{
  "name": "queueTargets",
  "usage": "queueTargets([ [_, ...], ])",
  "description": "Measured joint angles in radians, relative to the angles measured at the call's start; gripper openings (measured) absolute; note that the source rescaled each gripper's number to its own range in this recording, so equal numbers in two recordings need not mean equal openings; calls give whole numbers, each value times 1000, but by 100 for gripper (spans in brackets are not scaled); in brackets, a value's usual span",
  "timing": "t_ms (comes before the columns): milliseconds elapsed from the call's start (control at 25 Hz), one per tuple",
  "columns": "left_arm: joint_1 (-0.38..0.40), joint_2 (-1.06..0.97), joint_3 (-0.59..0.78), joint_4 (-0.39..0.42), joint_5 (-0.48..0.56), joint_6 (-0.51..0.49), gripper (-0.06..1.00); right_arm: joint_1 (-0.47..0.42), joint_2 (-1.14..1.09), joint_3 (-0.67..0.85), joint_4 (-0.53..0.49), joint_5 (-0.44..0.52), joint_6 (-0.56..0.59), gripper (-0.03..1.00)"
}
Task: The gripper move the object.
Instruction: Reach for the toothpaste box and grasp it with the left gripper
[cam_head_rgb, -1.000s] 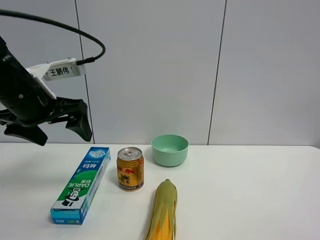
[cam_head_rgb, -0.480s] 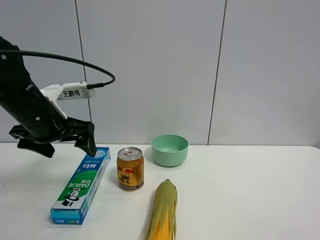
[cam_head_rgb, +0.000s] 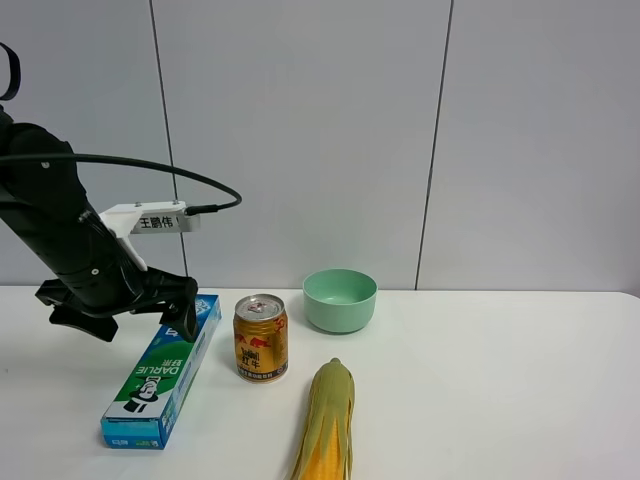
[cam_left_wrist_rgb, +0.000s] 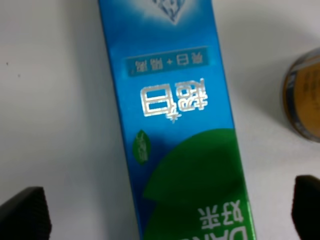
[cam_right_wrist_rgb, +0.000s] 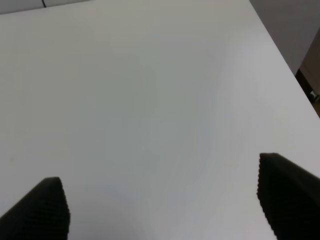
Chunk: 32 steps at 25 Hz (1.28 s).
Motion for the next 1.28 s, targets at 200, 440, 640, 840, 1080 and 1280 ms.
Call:
queueTargets([
  [200, 0, 33, 0, 1, -29, -2, 100, 0, 0, 0, 0, 0, 0, 100],
  [440, -25, 75, -1, 4, -59, -3, 100, 0, 0, 0, 0, 0, 0, 100],
  [640, -42, 101, -1, 16, -75, -3, 100, 0, 0, 0, 0, 0, 0, 100],
  [840, -42, 116, -1, 43, -75, -6, 100, 0, 0, 0, 0, 0, 0, 100],
  [1080, -42, 141, -1, 49, -75, -6, 100, 0, 0, 0, 0, 0, 0, 100],
  [1280, -42, 151, -1, 51, -81, -6, 100, 0, 0, 0, 0, 0, 0, 100],
])
